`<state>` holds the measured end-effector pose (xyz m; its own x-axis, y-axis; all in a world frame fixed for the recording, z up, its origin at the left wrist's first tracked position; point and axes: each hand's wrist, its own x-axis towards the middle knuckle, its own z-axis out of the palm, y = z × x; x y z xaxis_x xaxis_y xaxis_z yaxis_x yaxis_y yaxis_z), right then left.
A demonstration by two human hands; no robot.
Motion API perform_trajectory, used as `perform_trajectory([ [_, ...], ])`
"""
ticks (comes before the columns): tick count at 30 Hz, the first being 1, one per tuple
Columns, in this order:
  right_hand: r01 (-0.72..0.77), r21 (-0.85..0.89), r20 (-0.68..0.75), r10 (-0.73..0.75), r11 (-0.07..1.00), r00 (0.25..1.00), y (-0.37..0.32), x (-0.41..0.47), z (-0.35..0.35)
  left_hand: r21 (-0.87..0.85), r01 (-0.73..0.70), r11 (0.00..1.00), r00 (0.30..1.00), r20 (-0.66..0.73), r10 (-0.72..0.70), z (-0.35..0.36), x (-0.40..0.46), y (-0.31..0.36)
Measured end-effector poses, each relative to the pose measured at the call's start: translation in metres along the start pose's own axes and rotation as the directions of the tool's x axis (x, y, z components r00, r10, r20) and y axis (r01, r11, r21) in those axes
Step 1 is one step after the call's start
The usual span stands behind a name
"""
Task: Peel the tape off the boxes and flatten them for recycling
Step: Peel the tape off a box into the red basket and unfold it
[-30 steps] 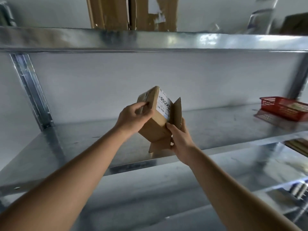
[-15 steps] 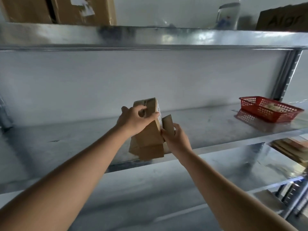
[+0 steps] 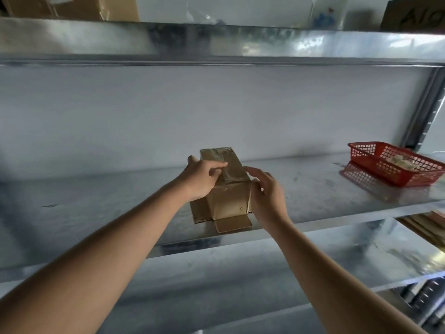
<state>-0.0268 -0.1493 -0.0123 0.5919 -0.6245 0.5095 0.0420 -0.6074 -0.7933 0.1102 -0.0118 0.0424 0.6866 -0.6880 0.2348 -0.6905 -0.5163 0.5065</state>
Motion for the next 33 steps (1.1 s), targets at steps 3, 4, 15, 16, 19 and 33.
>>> perform_trajectory([
  [3, 0.161, -0.145, 0.052, -0.155, 0.976, 0.987, 0.001, 0.011, -0.005, -0.001, -0.021, 1.000, 1.000, -0.001, 0.021, 0.005, 0.015, -0.006],
  [4, 0.200, -0.200, 0.081, -0.187, 0.959, 0.979, 0.002, 0.014, -0.007, -0.007, -0.029, 1.000, 1.000, -0.006, 0.029, 0.007, 0.019, -0.007],
  [15, 0.272, -0.385, 0.400, -0.106, 0.882, 0.910, -0.021, 0.061, -0.043, 0.024, -0.375, 0.927, 0.910, 0.199, 0.364, 0.005, 0.049, -0.006],
  [16, 0.288, -0.401, 0.434, -0.096, 0.870, 0.896, -0.022, 0.061, -0.044, -0.003, -0.392, 0.920, 0.896, 0.227, 0.383, 0.005, 0.051, -0.005],
  [19, 0.362, -0.408, 0.413, -0.184, 0.838, 0.892, -0.015, 0.057, -0.041, -0.046, -0.384, 0.922, 0.895, 0.225, 0.384, 0.008, 0.058, -0.008],
  [33, 0.405, -0.443, -0.023, -0.462, 0.800, 0.887, 0.029, 0.032, -0.044, -0.008, -0.467, 0.884, 0.844, 0.293, 0.449, 0.029, 0.060, 0.000],
])
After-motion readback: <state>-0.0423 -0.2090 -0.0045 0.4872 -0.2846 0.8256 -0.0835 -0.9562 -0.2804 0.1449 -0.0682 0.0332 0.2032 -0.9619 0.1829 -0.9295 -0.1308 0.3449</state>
